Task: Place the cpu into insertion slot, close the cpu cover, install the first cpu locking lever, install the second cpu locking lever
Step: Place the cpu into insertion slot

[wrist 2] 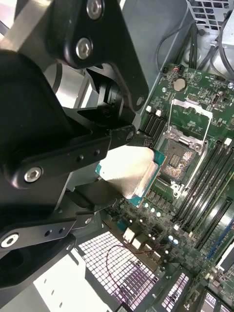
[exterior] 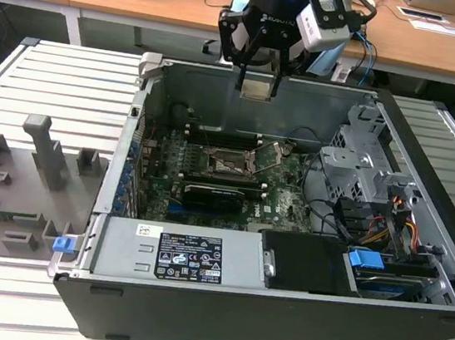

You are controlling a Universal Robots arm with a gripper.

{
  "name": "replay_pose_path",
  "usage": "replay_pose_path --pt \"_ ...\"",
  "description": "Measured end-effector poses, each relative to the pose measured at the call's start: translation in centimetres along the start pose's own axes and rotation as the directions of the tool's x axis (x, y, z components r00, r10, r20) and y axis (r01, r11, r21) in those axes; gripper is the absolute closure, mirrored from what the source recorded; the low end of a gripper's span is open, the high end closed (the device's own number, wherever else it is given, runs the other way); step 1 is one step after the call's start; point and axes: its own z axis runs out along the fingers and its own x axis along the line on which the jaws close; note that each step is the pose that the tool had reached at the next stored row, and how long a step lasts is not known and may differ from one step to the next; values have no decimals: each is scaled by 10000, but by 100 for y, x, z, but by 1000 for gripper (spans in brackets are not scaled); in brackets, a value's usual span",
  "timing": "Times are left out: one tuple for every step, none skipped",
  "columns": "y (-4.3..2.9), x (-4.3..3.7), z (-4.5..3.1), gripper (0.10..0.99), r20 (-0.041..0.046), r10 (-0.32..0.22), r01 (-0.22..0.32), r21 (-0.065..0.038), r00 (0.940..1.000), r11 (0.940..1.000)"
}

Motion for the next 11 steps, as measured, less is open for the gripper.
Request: replay_pose_path --pt "0 0 0 561 6 68 -68 -1 10000 10000" --pt "0 0 0 561 14 149 -149 -4 9999 9999" --pt "0 0 0 561 23 264 -264 -6 9996 9997" --pt "0 0 0 561 31 354 -354 -8 9994 9994" --pt "0 0 0 561 36 414 -414 -9 9991 9991" --pt "0 0 0 561 44 494 -494 -11 9988 9988" --pt "0 0 0 561 49 550 -550 -13 9985 9985" --pt "0 0 0 561 56 635 -635 -14 9980 9980" --pt "0 0 0 561 61 693 -693 -16 9976 9976" --pt "0 1 0 561 66 747 -746 -18 9972 9972" --pt "0 0 0 561 73 825 -824 -20 9966 9966"
